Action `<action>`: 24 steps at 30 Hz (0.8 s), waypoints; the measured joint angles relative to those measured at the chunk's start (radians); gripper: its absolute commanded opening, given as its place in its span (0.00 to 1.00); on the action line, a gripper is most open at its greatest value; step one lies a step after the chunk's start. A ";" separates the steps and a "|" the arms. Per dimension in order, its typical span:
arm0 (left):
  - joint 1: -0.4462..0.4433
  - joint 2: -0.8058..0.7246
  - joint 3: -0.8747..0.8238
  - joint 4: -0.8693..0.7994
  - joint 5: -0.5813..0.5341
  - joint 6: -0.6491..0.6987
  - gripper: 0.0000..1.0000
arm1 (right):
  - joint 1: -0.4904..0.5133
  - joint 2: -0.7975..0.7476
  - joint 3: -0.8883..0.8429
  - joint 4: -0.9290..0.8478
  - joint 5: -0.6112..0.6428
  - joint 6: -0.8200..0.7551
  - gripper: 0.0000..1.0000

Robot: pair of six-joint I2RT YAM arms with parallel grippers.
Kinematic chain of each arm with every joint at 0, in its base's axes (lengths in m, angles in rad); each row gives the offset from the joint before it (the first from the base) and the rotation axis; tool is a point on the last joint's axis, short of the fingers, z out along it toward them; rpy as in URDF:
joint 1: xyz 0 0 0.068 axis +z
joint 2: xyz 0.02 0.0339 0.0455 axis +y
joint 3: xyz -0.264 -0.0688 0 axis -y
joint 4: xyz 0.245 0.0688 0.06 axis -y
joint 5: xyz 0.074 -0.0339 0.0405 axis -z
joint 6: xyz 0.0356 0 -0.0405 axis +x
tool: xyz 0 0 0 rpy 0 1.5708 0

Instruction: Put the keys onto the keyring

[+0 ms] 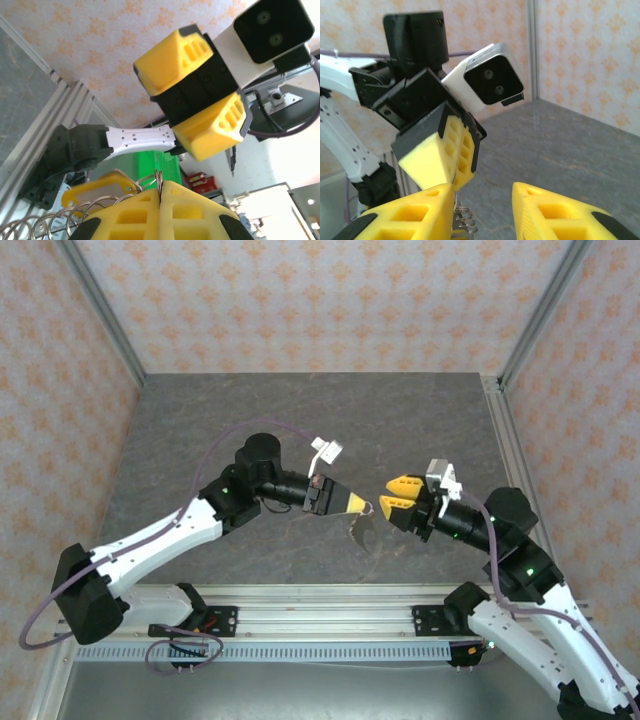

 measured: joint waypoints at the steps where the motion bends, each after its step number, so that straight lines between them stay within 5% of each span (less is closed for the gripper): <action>1: 0.000 0.015 -0.009 0.035 0.000 -0.041 0.00 | 0.000 0.000 0.000 -0.018 0.005 -0.010 0.36; 13: 0.000 0.118 -0.022 0.185 0.022 -0.295 0.00 | 0.000 -0.029 0.016 -0.137 0.077 -0.137 0.38; 24: 0.000 0.094 0.015 -0.168 0.111 -0.205 0.00 | 0.000 0.009 0.057 -0.143 0.150 -0.201 0.38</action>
